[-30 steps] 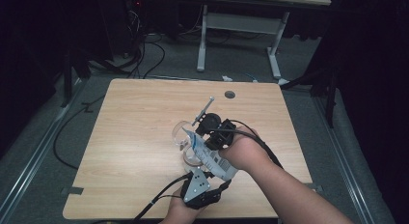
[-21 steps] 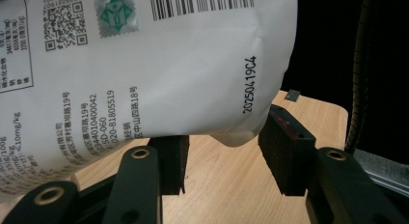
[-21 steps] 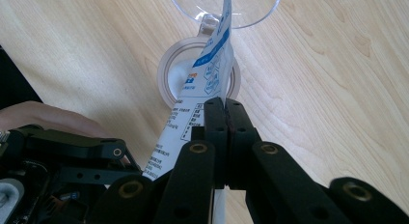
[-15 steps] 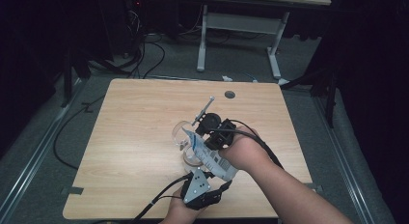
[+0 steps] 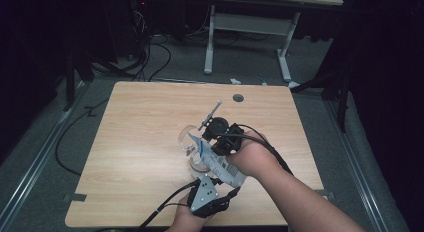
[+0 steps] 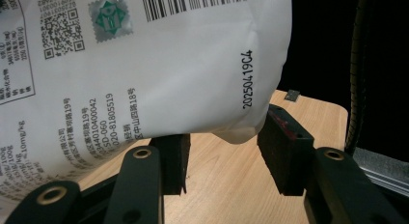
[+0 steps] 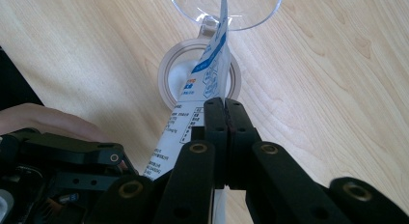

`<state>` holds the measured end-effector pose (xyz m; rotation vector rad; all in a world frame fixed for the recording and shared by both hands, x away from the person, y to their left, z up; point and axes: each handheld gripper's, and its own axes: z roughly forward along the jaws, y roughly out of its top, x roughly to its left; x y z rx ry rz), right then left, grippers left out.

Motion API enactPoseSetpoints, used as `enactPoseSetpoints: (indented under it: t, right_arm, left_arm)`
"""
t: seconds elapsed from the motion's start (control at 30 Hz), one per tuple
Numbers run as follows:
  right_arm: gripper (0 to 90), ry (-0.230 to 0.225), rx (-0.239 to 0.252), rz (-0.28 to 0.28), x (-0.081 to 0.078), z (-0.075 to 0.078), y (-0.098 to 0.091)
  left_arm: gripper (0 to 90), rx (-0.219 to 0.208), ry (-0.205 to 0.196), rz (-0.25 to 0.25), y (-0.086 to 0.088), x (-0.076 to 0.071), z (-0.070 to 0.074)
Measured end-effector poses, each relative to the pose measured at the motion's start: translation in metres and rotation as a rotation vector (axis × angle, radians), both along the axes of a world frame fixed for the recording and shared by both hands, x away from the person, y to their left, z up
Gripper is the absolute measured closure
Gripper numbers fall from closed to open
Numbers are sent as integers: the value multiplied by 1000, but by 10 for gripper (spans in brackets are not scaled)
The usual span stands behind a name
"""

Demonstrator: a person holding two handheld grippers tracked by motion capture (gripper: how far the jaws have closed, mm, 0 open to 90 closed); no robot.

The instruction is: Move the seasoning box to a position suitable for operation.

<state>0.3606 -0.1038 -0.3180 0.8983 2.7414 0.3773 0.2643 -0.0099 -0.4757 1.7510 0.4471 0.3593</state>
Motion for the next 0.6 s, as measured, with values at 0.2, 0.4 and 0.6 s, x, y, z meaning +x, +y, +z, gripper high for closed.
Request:
enactPoseSetpoints:
  t: [0.2, 0.4, 0.6]
  right_arm:
    - [900, -1, -2, 2, 0, 1, 0]
    - [900, -2, -2, -1, 0, 0, 0]
    - [900, -4, -6, 1, -1, 1, 0]
  left_arm:
    - [571, -1, -2, 2, 0, 0, 0]
    - [574, -1, -2, 4, 0, 0, 0]
    - [575, -3, -2, 3, 0, 0, 0]
